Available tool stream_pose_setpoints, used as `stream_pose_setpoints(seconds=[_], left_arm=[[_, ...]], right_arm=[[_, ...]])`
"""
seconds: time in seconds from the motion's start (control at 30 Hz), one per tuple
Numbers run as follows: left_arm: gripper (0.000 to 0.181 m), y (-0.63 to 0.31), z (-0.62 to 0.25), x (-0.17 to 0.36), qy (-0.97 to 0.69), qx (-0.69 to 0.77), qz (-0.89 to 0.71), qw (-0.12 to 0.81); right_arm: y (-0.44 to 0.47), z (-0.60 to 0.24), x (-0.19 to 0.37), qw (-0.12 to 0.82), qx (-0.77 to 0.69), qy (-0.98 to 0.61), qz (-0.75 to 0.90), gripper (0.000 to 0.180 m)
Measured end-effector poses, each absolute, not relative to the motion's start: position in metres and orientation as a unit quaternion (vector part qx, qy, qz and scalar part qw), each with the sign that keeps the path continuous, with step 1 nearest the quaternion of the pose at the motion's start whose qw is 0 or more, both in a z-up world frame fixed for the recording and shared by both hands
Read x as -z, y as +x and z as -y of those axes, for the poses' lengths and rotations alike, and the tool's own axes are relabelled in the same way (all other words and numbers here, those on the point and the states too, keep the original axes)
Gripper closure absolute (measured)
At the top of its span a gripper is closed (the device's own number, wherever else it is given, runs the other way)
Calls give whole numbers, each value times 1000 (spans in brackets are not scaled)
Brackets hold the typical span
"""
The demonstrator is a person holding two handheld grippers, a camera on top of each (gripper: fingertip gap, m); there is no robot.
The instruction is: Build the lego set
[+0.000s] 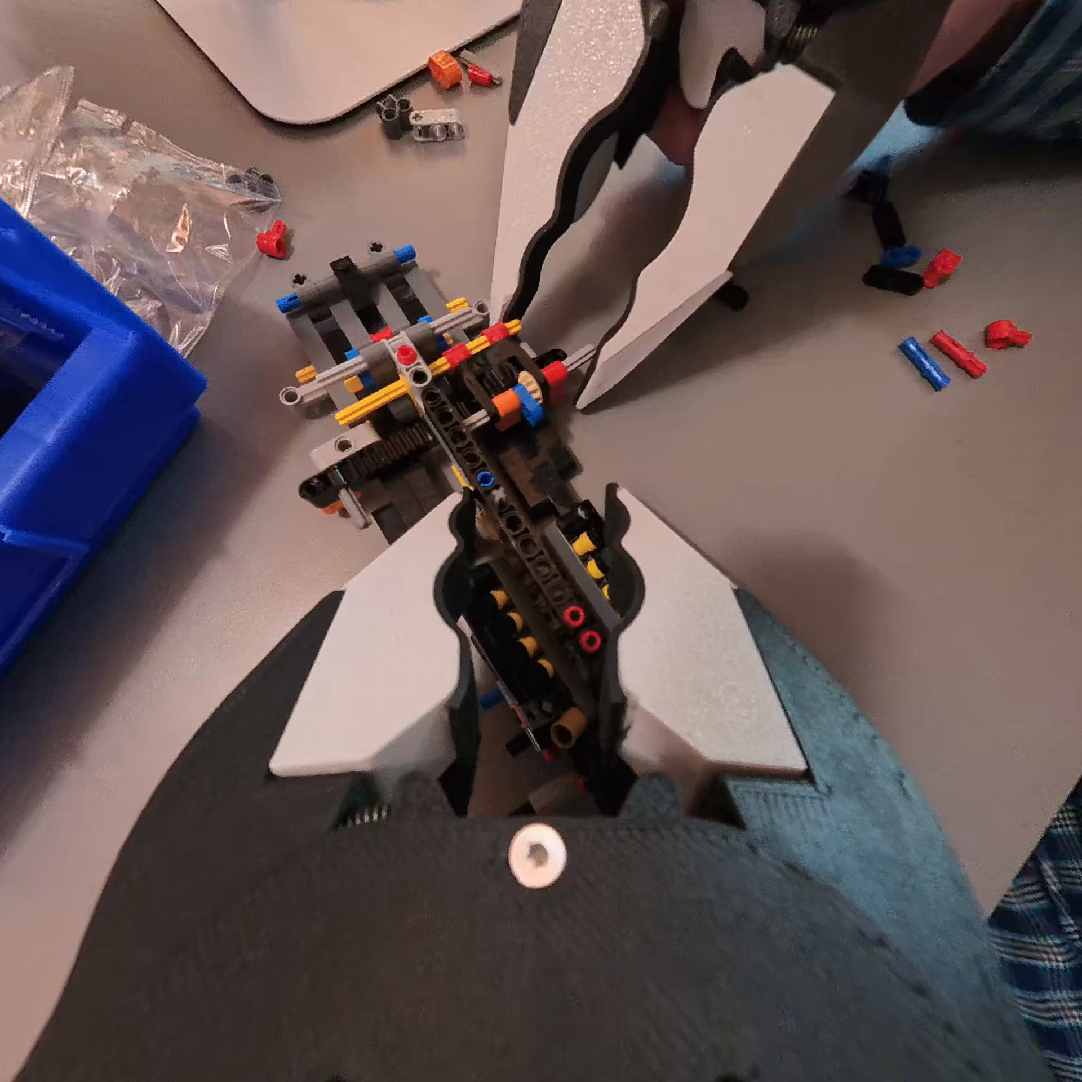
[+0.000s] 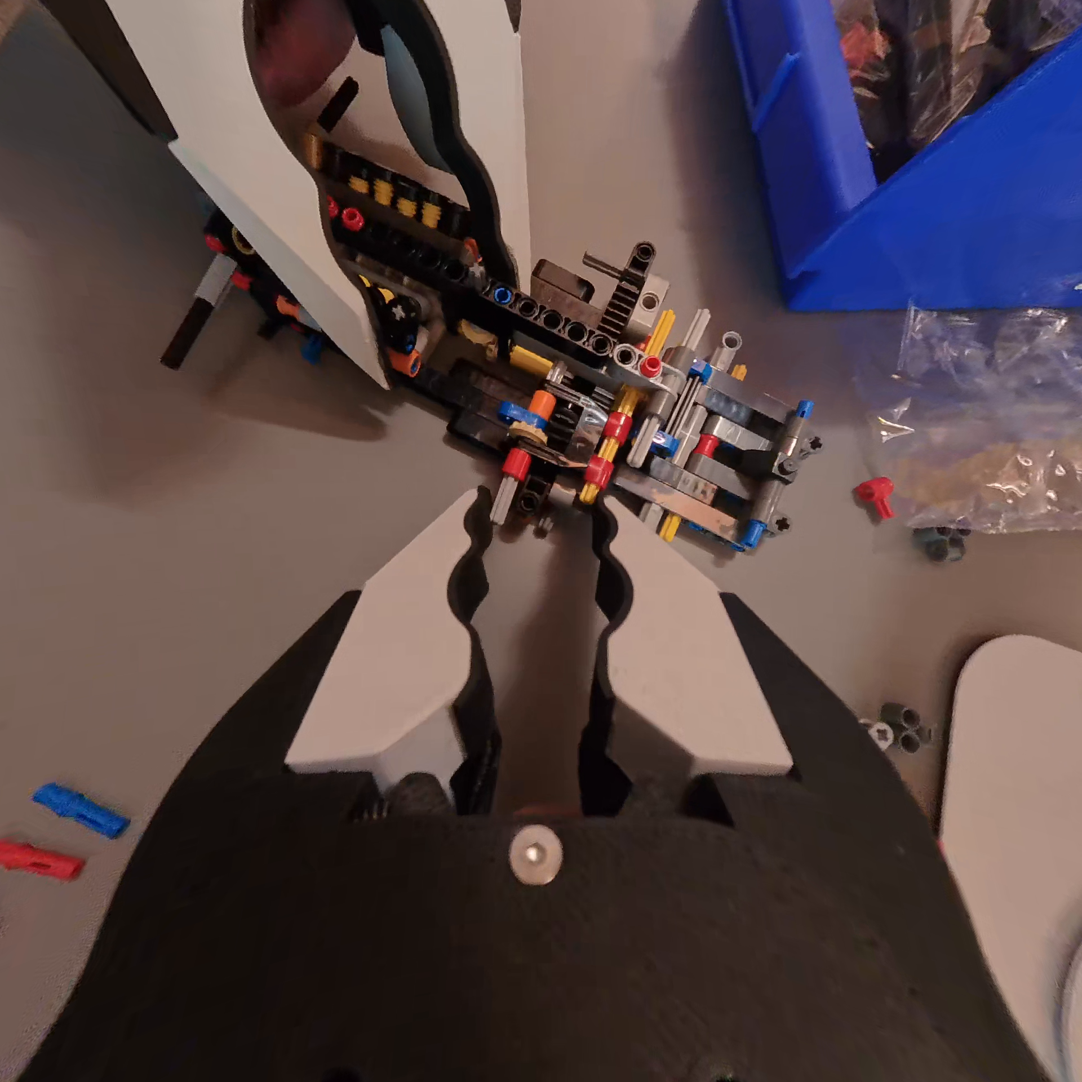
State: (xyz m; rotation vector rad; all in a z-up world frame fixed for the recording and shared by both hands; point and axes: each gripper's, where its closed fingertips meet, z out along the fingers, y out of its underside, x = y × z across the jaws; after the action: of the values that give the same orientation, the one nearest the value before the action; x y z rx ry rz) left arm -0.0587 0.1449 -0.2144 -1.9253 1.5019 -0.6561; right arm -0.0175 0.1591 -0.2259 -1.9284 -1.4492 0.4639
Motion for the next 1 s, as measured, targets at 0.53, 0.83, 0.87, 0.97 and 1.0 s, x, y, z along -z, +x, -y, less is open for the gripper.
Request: stream_pose_setpoints(seconds=[0.53,0.83,0.87,0.97,1.0], left_arm=[[125,-59,-146,209,-738,267,-553,281],[129,-40,-164,194,-677,150,-644,324],[128,-36,-165,197,-668,140,-659,317],[134,-29,-170,203,-640,106,-694,312],[138,-28,-172,204,-637,100,-699,308]], right_arm=[[-17,-152,219,334,-199,-764,514,134],[-19,-162,228,349,-192,-781,480,144],[-19,-162,228,350,-193,-782,478,145],[-18,-164,228,358,-187,-781,477,148],[-18,-164,227,360,-187,-779,478,148]])
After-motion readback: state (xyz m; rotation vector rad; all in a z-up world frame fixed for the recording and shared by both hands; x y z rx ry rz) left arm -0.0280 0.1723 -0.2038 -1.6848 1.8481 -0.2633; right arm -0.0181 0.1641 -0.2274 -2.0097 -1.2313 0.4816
